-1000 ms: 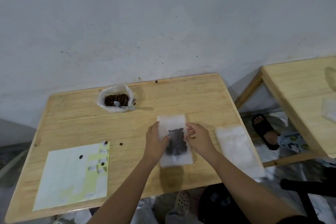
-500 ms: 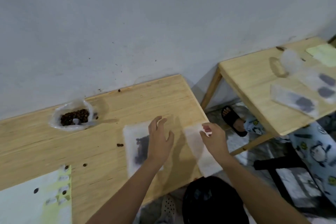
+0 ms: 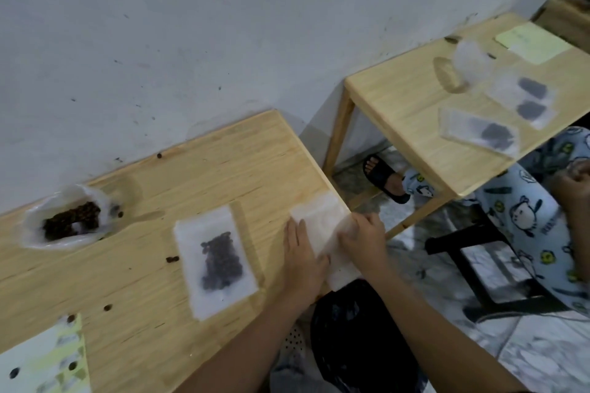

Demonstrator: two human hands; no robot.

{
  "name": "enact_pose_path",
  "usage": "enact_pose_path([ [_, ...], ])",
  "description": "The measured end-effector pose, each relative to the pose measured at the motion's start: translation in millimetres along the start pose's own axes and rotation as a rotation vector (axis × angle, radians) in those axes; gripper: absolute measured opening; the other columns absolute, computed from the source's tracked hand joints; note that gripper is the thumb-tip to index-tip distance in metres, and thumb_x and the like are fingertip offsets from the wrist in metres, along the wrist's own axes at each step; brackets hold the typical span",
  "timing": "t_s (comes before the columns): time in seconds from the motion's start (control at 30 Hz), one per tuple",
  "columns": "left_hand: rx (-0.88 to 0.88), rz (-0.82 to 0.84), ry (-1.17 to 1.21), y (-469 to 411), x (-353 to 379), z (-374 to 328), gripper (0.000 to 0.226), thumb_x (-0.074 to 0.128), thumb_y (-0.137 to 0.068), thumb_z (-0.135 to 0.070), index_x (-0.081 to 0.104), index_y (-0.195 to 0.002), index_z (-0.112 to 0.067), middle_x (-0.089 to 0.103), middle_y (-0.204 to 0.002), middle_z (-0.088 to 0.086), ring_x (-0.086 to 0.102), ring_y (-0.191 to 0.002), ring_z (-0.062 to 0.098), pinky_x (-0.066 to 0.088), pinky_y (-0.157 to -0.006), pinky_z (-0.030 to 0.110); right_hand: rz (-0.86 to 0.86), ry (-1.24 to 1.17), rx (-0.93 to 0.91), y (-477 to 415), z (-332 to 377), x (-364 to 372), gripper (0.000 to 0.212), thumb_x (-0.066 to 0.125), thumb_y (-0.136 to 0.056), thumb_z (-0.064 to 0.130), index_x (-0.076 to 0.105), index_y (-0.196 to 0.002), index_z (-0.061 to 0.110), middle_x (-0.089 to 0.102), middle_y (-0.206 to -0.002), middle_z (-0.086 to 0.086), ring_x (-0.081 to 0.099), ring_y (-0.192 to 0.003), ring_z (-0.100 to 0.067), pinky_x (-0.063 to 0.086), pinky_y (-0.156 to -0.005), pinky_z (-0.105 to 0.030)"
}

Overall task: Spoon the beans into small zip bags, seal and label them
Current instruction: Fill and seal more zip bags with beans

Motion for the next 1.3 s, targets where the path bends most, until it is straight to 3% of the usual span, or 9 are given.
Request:
enact_pose_path([
  [0.33, -0.042, -0.032, 0.199, -2.0, -4.8, 1.2, 0.08, 0.06, -0.079, -0.005, 0.017, -0.146, -0.012, 0.007, -0.155, 0.0, 0.01, -0.141, 0.012, 0.009, -0.106, 0.012, -0.045, -0.1, 0.07, 6.7, 3.2, 4.3, 0.039, 0.067, -0.077, 0.015, 0.056, -0.113, 0.007, 0.048, -0.117, -0.011, 0.045, -0.109, -0.027, 0.042, -0.092, -0.038],
  [0.57, -0.055, -0.07, 0.374, -5.6, -13.6, 1.1, 0.076, 0.061, -0.079, 0.0, 0.024, -0.143, -0.012, 0.019, -0.151, 0.001, 0.019, -0.137, 0.01, 0.01, -0.104, 0.007, -0.128, -0.306, 0.017, 16.5, 20.0, -0.9, 0.022, 0.061, -0.081, 0.005, 0.049, -0.098, 0.012, 0.049, -0.097, -0.003, 0.048, -0.092, -0.022, 0.037, -0.075, -0.025],
  [0.7, -0.04, -0.139, 0.436, -5.7, -21.3, -2.0, 0.069, 0.065, -0.082, -0.007, 0.03, -0.141, -0.013, 0.029, -0.146, 0.001, 0.029, -0.133, 0.012, 0.022, -0.114, 0.025, -0.159, -0.427, 0.008, 19.2, 34.8, -9.4, 0.018, 0.055, -0.088, 0.006, 0.044, -0.1, 0.015, 0.046, -0.081, 0.007, 0.049, -0.077, -0.015, 0.038, -0.057, -0.012],
  [0.8, -0.046, -0.256, 0.553, -6.7, -34.8, -4.5, 0.059, 0.066, -0.081, -0.006, 0.04, -0.134, -0.015, 0.04, -0.133, 0.0, 0.044, -0.118, 0.014, 0.04, -0.105, 0.037, -0.181, -0.454, -0.042, 21.8, 46.9, -20.7, 0.017, 0.054, -0.091, 0.01, 0.046, -0.105, 0.015, 0.049, -0.082, 0.007, 0.048, -0.071, -0.004, 0.04, -0.055, -0.007],
  [0.87, -0.044, -0.3, 0.626, -9.1, -52.2, -6.6, 0.055, 0.066, -0.082, -0.006, 0.043, -0.13, -0.019, 0.043, -0.126, -0.003, 0.051, -0.104, 0.01, 0.049, -0.092, 0.028, -0.178, -0.488, -0.078, 21.5, 57.8, -27.3, 0.014, 0.053, -0.093, 0.011, 0.047, -0.104, 0.018, 0.049, -0.079, 0.009, 0.048, -0.069, -0.002, 0.04, -0.055, -0.007],
  [1.0, 0.014, -0.289, 0.706, -15.9, -104.1, -4.4, 0.057, 0.065, -0.088, -0.017, 0.036, -0.136, -0.021, 0.049, -0.115, -0.005, 0.055, -0.09, 0.006, 0.049, -0.068, 0.013, -0.09, -0.565, -0.173, 13.5, 88.5, -30.0, 0.016, 0.053, -0.093, 0.012, 0.051, -0.104, 0.023, 0.055, -0.081, 0.005, 0.052, -0.073, -0.008, 0.04, -0.065, -0.015],
  [1.07, 0.039, -0.275, 0.73, -17.4, -139.0, 3.1, 0.046, 0.063, -0.089, -0.017, 0.042, -0.13, -0.018, 0.056, -0.105, -0.005, 0.057, -0.083, 0.01, 0.049, -0.065, 0.014, -0.005, -0.589, -0.253, 11.0, 114.2, -27.5, 0.023, 0.05, -0.092, 0.004, 0.053, -0.103, 0.025, 0.062, -0.083, 0.0, 0.056, -0.079, -0.014, 0.041, -0.07, -0.024],
  [1.2, 0.124, -0.176, 0.768, -11.6, -216.3, 27.5, 0.021, 0.062, -0.087, -0.001, 0.06, -0.107, -0.008, 0.072, -0.076, -0.001, 0.068, -0.068, 0.012, 0.054, -0.063, 0.023, 0.137, -0.485, -0.492, 16.7, 186.8, -16.5, 0.028, 0.049, -0.089, -0.004, 0.056, -0.1, 0.02, 0.063, -0.074, 0.008, 0.055, -0.068, 0.005, 0.036, -0.06, -0.009],
  [1.3, 0.127, -0.094, 0.743, 5.6, -268.5, 45.4, 0.018, 0.058, -0.089, -0.003, 0.061, -0.107, -0.007, 0.074, -0.08, 0.0, 0.071, -0.069, 0.015, 0.056, -0.064, 0.024, 0.174, -0.428, -0.617, 27.8, 241.4, 0.9, 0.022, 0.056, -0.086, -0.002, 0.064, -0.098, 0.015, 0.065, -0.077, 0.005, 0.055, -0.069, 0.008, 0.038, -0.061, -0.005],
])
Point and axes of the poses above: each hand's wrist, its own y-axis away from the middle knuckle, its own x-axis out of the palm, z = x × y, the point moved 3 cm from there along -y, towards the middle knuckle
